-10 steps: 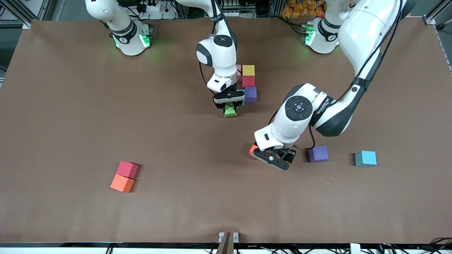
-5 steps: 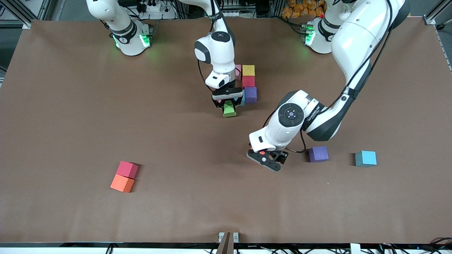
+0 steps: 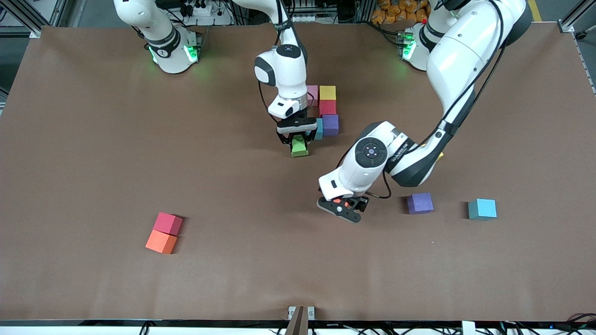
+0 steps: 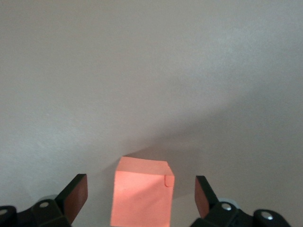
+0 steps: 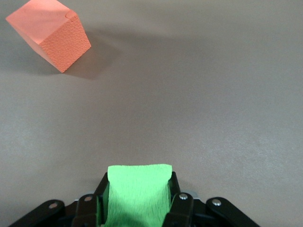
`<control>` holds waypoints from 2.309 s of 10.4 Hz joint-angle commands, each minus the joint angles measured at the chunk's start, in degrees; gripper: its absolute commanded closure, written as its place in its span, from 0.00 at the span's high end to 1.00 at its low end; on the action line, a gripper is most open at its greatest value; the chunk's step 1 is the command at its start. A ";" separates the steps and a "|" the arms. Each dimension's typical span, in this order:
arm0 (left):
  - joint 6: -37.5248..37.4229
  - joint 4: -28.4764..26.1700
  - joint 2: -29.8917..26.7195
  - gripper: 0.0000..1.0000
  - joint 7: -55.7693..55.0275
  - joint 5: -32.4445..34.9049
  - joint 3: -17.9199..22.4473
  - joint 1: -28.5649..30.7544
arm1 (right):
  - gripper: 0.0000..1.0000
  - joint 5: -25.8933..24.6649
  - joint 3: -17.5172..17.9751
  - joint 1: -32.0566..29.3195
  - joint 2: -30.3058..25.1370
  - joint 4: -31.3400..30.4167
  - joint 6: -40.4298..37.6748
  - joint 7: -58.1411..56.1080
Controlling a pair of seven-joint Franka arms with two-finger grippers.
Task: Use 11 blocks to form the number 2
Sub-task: 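Lower green below cyan while the left gripper reaches the orange cube, then release green with the right gripper while the left gripper grasps orange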
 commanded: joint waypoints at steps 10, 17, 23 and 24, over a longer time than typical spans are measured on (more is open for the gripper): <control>0.66 -2.32 1.76 1.00 -2.22 1.61 3.08 -1.50 | 0.16 -0.32 -1.14 2.75 1.71 -2.19 1.17 3.39; 2.86 -1.88 3.70 0.68 -5.12 1.53 4.48 -3.70 | 0.99 -0.32 -1.06 2.49 1.62 -2.11 0.90 5.15; 0.94 -2.06 0.02 0.42 -5.12 2.67 5.37 -2.65 | 1.00 0.11 -1.32 1.00 0.66 -1.23 0.64 4.89; -2.29 -2.06 -1.82 0.44 -5.12 2.67 5.20 -2.56 | 1.00 0.11 -1.32 0.65 0.57 -1.05 0.64 4.63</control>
